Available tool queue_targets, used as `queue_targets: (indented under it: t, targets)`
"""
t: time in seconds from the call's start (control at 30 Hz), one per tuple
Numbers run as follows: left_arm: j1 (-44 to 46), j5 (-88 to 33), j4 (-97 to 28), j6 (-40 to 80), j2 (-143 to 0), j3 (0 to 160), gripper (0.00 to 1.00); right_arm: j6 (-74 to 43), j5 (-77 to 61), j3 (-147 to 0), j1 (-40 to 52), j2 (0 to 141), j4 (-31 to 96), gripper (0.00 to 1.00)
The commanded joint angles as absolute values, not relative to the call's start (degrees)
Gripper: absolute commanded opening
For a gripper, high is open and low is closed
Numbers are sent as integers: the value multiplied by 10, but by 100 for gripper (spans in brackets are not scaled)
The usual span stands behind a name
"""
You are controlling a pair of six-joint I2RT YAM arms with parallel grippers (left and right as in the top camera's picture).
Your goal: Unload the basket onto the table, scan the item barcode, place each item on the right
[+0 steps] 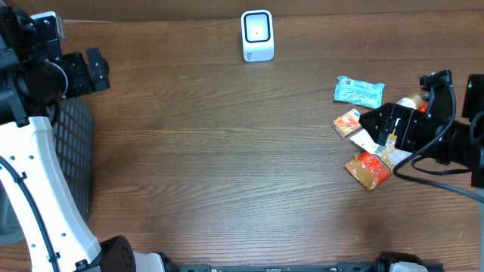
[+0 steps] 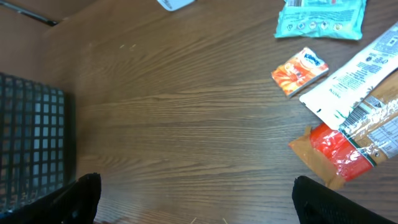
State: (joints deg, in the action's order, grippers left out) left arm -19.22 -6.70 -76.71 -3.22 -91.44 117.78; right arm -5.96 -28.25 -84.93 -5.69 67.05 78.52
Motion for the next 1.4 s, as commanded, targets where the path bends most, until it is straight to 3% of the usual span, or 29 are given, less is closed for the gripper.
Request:
queue_targets:
  t: [0.0, 0.33, 1.13, 1.37]
  targets:
    - [-194, -71, -765, -41, -916, 1181, 100, -55, -279, -858, -32, 624, 779, 100]
    - [-194, -71, -765, -41, -916, 1181, 100, -55, -68, -817, 81, 507, 684, 100]
    - [-194, -71, -765, -41, -916, 1181, 100, -55, 51, -224, 77, 155, 43, 100]
    - [-194, -71, -765, -41, -916, 1181, 100, -55, 51, -111, 77, 74, -47, 100]
